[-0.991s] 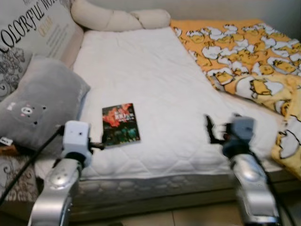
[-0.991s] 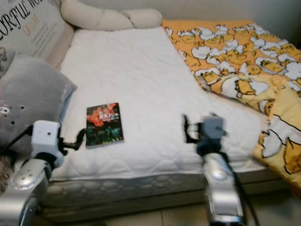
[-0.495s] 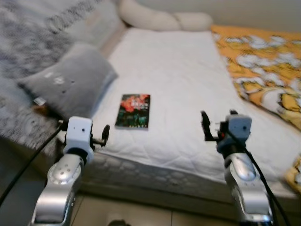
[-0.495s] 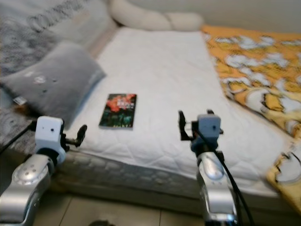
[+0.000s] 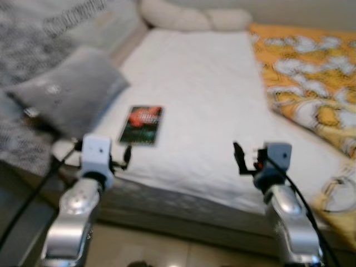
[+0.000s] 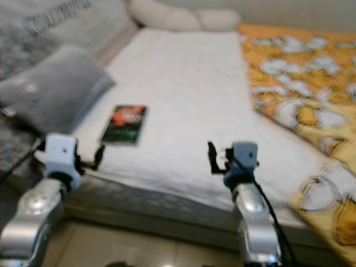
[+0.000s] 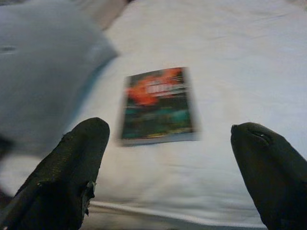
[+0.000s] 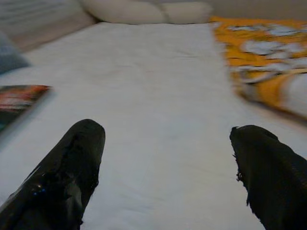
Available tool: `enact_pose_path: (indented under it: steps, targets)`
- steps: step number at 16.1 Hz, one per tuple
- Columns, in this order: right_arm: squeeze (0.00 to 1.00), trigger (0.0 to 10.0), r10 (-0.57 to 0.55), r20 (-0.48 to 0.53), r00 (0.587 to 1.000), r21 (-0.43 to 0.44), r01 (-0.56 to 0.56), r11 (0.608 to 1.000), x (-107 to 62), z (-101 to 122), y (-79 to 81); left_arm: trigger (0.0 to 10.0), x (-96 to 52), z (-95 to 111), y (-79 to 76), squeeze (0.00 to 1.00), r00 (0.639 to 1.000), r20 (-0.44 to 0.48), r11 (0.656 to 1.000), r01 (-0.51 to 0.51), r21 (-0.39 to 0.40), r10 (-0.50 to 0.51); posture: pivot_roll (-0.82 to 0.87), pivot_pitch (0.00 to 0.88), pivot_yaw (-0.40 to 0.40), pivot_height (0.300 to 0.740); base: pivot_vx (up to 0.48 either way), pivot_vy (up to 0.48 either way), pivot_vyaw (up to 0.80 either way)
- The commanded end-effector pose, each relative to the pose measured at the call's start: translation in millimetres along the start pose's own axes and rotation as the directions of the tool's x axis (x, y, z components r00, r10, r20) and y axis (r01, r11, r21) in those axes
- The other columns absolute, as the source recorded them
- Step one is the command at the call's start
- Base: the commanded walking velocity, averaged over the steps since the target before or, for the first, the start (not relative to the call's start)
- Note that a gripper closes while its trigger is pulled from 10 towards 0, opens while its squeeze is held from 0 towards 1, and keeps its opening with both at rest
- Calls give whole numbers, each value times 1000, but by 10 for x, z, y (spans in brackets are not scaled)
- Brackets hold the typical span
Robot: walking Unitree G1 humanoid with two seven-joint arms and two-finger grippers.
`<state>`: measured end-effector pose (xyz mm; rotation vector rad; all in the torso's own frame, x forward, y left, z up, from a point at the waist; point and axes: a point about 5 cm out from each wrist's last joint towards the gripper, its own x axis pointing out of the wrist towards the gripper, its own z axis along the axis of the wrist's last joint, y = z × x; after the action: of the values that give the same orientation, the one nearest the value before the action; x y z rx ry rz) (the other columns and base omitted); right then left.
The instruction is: Clean up the room
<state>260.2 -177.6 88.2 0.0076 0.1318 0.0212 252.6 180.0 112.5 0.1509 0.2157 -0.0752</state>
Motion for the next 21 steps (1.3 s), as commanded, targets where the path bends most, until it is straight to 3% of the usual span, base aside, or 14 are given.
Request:
enact_pose_path:
  steps: [1,4,5,9,12,14,17,21]
  targets:
    - [1000,10000,-2,5,1000,20,2,1000,11,39,-4,10000,0,10,49,0,1000,3,1000,-18,15,18,-40,0,23,740,0,-304,0]
    - [1000,10000,-19,1,1000,14,19,1000,36,50,-41,10000,20,15,43,0,1000,4,1000,-15,17,15,-33,0,20,740,0,-305,0]
    - [1000,10000,-45,11,999,-25,46,999,40,43,-72,10000,25,21,44,0,1000,6,1000,-14,22,14,-30,0,21,740,0,-304,-681]
    - [1000,10000,-84,29,996,2,84,996,60,62,-78,10000,34,29,64,0,1000,9,999,-18,28,18,-32,0,28,740,0,-304,-173]
    - [1000,10000,-40,-17,999,24,40,999,62,33,-20,10000,42,31,59,0,1000,14,1000,-13,19,13,-31,0,26,740,0,-306,0]
    - [1000,10000,-40,-11,999,1,40,999,72,42,-19,10000,48,38,44,0,1000,19,1000,-9,-6,9,-33,0,28,740,0,0,0]
    - [1000,10000,-20,-27,999,49,21,999,86,55,13,10000,51,46,61,0,1000,24,1000,-5,-22,6,-33,0,27,740,0,0,0]
    - [1000,10000,-27,-33,999,18,28,999,83,54,-3,10000,52,48,68,0,1000,29,1000,-8,-29,9,-34,0,28,740,203,0,-538]
